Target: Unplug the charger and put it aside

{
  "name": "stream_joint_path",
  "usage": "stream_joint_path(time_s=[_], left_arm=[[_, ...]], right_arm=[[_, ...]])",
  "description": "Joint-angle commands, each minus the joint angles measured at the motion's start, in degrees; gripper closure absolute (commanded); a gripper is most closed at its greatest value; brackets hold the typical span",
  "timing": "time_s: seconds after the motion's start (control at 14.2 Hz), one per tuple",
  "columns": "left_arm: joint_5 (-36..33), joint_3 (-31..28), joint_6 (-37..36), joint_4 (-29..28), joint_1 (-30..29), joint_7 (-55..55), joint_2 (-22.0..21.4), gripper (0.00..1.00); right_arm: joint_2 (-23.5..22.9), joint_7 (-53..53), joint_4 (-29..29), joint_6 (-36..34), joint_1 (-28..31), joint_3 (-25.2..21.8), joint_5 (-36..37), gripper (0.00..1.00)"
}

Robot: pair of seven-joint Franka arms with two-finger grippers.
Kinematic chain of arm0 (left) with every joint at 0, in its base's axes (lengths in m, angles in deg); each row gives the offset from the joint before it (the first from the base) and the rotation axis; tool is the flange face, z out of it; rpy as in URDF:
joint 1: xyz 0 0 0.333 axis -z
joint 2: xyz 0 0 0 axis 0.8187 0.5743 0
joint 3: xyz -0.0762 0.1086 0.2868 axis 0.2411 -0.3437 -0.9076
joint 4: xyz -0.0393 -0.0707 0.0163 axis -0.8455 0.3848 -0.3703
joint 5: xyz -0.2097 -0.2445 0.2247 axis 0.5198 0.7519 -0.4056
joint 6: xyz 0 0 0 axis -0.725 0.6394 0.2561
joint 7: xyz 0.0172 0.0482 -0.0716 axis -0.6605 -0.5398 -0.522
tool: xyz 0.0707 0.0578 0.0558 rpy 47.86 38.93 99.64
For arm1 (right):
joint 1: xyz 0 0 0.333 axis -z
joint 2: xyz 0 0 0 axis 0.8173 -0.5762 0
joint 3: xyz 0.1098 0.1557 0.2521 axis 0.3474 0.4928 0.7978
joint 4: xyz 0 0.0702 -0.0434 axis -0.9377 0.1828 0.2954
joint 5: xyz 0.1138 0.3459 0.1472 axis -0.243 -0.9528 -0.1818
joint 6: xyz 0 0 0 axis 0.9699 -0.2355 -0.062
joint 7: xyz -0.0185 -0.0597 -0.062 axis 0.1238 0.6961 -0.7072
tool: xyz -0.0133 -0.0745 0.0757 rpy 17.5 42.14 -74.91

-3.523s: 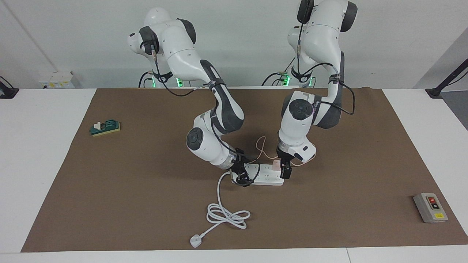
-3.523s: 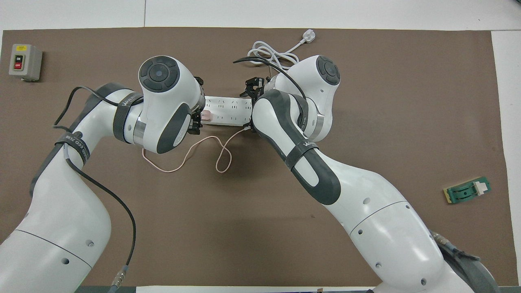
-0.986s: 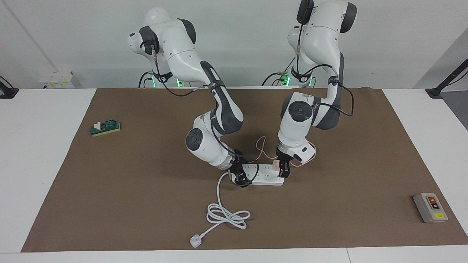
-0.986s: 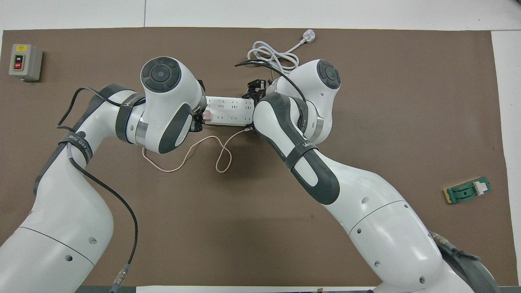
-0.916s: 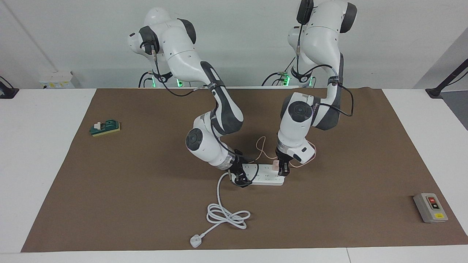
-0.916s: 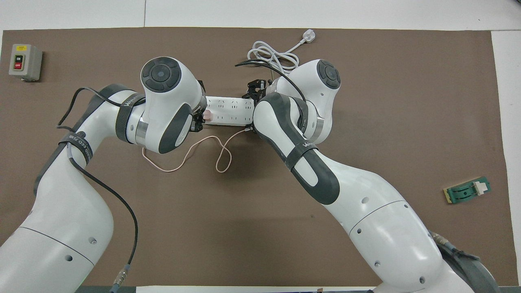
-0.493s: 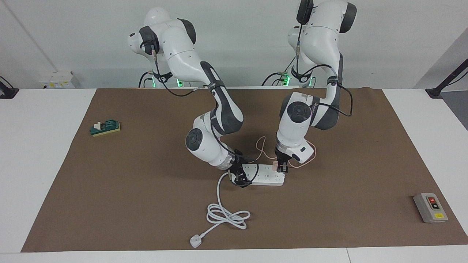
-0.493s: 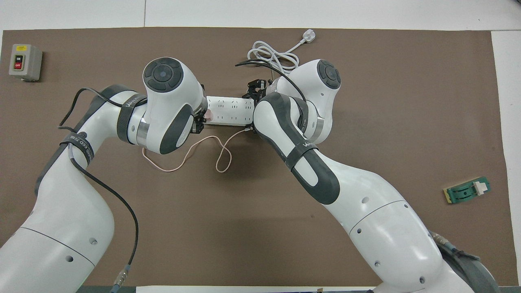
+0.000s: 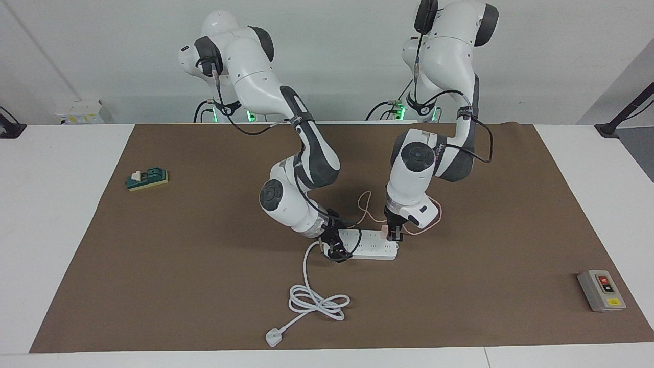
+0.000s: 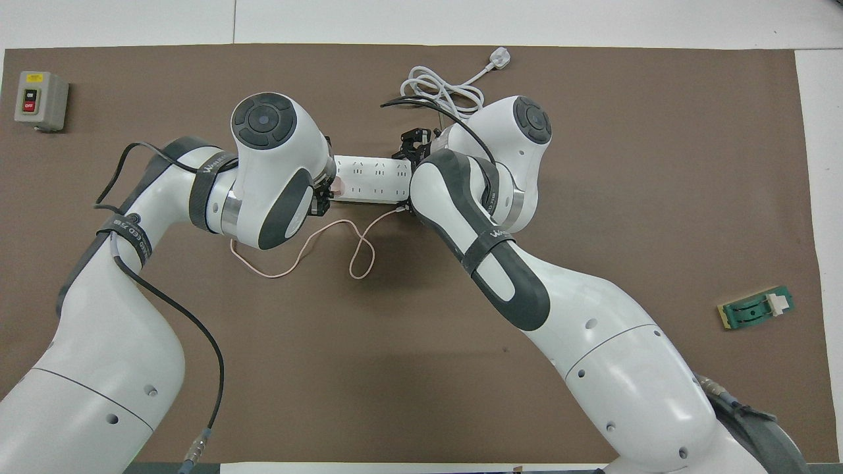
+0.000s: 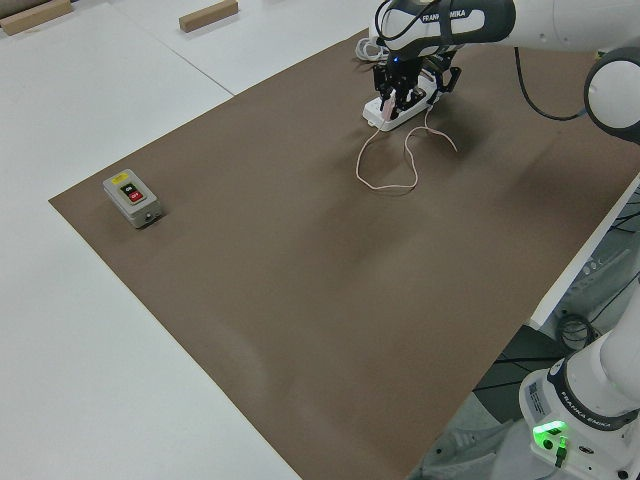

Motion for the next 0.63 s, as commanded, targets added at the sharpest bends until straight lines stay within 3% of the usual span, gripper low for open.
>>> stream_joint_path(time_s=[0.0,0.28,0.56], left_arm=[[0.08,-0.42,-4.68,4.55,0.43,-1.64,-2.00,1.00],[1.74,-0.51,-18.41,13.08,-0.45,-4.10,-4.91,1.00],[2.63,-0.77,-18.87,13.10,-0.10,-4.90,-3.95,1.00]], right_arm=[[-0.04,2.28,0.56,1.47,0.82,0.28,-0.35,1.00],[-0.04,2.28,0.47,1.65,0.82,0.28,-0.44,1.00],[-0.04,2.28,0.56,1.91,0.81,0.28,-0.26,1.00]])
